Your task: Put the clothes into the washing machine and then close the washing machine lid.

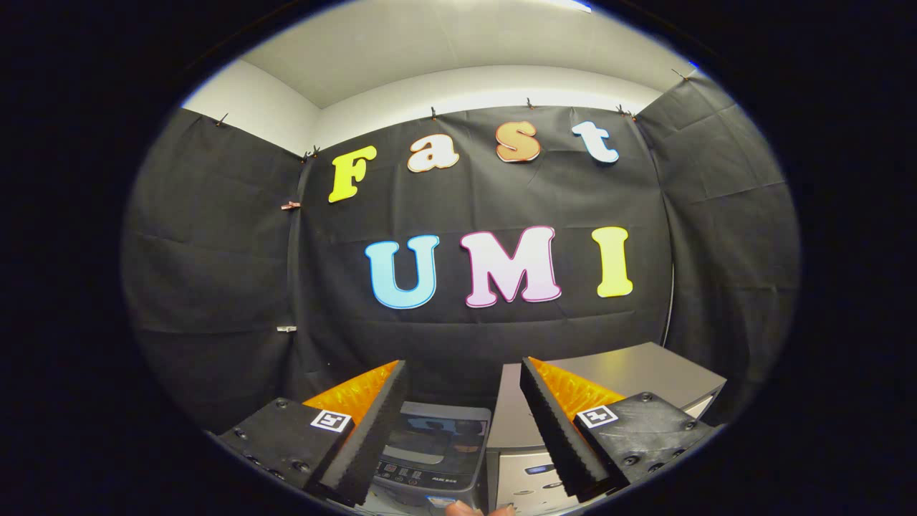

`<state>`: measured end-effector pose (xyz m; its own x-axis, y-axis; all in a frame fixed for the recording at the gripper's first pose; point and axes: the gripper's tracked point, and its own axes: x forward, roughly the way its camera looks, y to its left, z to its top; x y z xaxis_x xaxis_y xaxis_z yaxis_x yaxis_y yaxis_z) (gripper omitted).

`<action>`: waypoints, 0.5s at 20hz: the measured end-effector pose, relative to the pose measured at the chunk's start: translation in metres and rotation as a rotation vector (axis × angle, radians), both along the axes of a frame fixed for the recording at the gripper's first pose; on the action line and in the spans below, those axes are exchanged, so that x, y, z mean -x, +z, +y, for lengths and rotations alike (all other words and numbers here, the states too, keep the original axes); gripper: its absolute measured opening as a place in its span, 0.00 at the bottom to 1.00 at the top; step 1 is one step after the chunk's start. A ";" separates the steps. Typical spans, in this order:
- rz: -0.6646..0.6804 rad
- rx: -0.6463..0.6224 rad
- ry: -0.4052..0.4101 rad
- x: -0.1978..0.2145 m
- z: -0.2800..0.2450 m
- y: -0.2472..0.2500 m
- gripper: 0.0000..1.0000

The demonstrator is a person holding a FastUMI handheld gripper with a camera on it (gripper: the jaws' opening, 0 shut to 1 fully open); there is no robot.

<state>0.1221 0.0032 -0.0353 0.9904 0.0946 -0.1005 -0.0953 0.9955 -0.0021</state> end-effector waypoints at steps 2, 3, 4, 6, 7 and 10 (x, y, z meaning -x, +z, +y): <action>-0.015 0.016 -0.001 0.003 -0.003 0.007 0.98; -0.019 0.022 -0.003 0.006 -0.004 0.009 0.98; -0.023 0.023 -0.006 0.007 -0.005 0.012 0.98; -0.027 0.020 -0.019 0.011 -0.007 0.016 0.98; -0.035 0.016 -0.019 0.013 -0.007 0.020 0.98; -0.051 0.026 -0.018 0.018 -0.005 0.027 0.98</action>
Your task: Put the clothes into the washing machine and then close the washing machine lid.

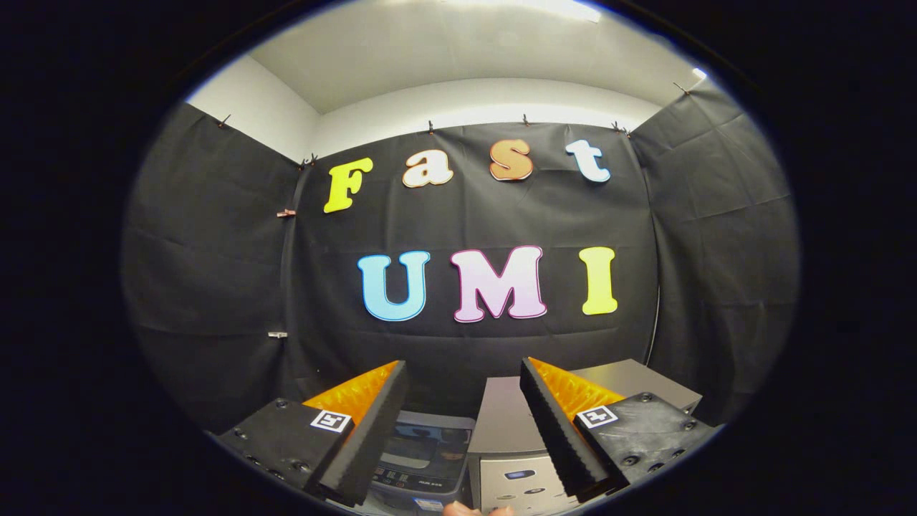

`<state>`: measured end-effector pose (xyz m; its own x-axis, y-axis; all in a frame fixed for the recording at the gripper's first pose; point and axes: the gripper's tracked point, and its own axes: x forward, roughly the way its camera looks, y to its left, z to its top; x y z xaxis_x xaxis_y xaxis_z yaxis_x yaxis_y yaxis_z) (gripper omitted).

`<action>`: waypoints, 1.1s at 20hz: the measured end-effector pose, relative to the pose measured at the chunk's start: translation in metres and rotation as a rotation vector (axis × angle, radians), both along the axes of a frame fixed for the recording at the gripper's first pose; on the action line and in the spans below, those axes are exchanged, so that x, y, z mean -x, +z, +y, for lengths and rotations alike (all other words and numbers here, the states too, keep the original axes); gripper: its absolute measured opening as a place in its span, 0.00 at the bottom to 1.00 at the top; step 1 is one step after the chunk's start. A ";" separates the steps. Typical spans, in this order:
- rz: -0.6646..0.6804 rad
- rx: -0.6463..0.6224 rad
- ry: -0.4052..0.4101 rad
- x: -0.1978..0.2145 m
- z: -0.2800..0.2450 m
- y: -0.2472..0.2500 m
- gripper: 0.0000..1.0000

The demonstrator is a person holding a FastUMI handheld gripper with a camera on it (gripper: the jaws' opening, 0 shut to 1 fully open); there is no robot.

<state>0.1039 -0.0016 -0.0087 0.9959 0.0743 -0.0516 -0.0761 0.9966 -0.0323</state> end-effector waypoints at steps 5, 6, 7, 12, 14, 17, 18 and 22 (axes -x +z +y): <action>-0.015 0.021 0.010 0.005 0.008 0.006 0.98; -0.011 0.023 0.013 0.006 0.009 0.004 0.98; -0.007 0.021 0.013 0.006 0.009 0.002 0.98; -0.005 0.013 0.008 0.008 0.008 0.003 0.98; -0.010 0.014 0.004 0.007 0.006 0.003 0.98; -0.025 0.046 -0.033 0.004 -0.003 0.002 0.98; -0.020 0.050 -0.033 0.003 -0.003 -0.001 0.98; -0.007 0.020 -0.042 0.001 -0.004 -0.004 0.98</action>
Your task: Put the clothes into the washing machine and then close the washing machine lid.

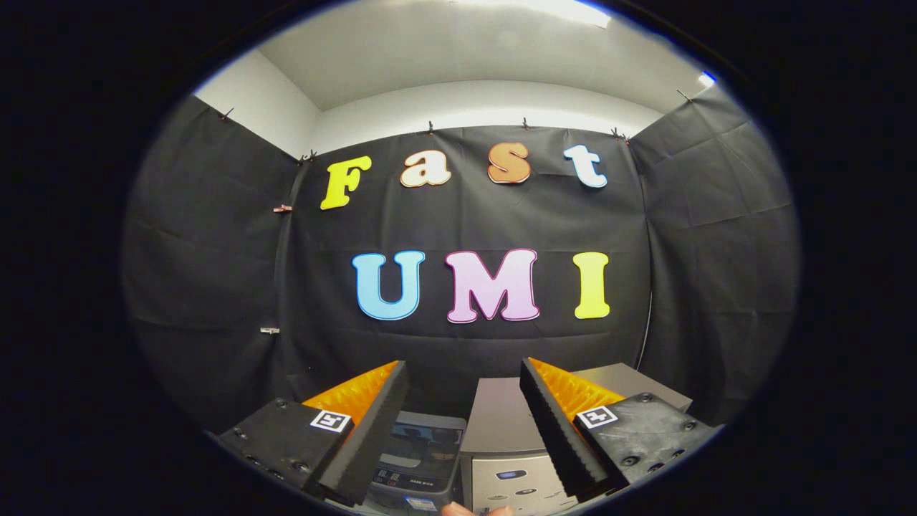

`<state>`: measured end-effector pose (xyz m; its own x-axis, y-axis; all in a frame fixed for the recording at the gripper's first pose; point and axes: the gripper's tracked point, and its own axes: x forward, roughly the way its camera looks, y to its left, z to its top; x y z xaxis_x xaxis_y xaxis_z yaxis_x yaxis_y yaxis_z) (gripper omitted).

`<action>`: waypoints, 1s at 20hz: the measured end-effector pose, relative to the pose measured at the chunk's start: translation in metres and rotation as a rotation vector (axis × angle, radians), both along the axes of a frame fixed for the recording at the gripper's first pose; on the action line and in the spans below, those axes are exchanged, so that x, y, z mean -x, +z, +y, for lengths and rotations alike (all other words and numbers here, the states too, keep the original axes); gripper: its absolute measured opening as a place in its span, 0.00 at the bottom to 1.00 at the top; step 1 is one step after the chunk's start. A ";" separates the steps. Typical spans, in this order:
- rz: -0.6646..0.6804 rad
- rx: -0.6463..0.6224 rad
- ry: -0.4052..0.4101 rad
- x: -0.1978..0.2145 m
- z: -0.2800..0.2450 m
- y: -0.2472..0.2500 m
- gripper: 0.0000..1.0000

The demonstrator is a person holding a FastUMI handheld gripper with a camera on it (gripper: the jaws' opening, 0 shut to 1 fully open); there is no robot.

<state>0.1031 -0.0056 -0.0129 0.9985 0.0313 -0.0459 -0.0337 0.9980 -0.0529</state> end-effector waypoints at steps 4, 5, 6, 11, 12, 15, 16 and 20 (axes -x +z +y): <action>-0.008 0.000 -0.009 0.000 -0.002 0.001 0.99; -0.010 0.001 -0.008 0.001 0.000 0.002 0.99; -0.012 0.003 -0.007 0.002 0.000 0.003 0.99; -0.020 0.010 -0.006 0.003 0.002 0.004 0.98; -0.021 0.009 -0.007 0.003 0.001 0.005 0.98; -0.026 0.006 -0.013 0.004 0.000 0.006 0.98; -0.028 0.004 -0.014 0.004 -0.001 0.007 0.98; -0.035 0.000 -0.019 0.005 -0.002 0.008 0.98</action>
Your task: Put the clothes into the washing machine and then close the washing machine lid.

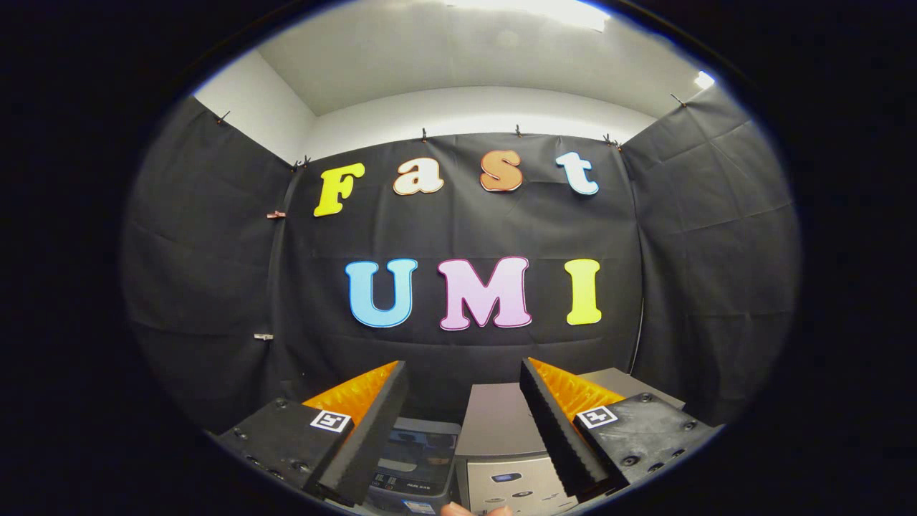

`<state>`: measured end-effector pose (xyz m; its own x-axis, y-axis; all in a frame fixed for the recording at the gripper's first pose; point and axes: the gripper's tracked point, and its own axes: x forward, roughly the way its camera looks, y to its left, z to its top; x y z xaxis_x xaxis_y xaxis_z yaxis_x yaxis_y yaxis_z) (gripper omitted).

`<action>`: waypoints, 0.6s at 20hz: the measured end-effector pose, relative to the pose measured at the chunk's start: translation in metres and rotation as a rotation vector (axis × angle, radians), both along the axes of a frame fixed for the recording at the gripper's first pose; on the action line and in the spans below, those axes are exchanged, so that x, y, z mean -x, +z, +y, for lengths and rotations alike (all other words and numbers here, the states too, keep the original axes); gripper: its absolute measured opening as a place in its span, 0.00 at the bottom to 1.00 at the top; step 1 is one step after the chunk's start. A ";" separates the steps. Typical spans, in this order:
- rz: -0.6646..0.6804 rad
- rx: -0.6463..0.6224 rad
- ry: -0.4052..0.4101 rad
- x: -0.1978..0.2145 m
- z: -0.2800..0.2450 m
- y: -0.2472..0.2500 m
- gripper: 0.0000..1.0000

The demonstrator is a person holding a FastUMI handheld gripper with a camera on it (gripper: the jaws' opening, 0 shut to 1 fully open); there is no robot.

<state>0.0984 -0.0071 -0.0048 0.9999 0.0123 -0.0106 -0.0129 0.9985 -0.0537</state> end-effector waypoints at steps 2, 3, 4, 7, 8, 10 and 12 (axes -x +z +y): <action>-0.003 -0.001 0.001 -0.001 0.001 0.001 0.98; -0.004 0.000 0.002 0.000 0.001 0.001 0.98; -0.004 0.002 0.002 -0.001 0.001 0.000 0.98; -0.005 0.003 0.002 0.001 0.002 0.000 0.99; -0.004 0.002 0.002 0.001 0.002 0.000 0.99; -0.004 0.002 0.003 0.001 0.002 -0.001 0.99; -0.005 0.004 0.003 0.002 0.002 0.000 0.98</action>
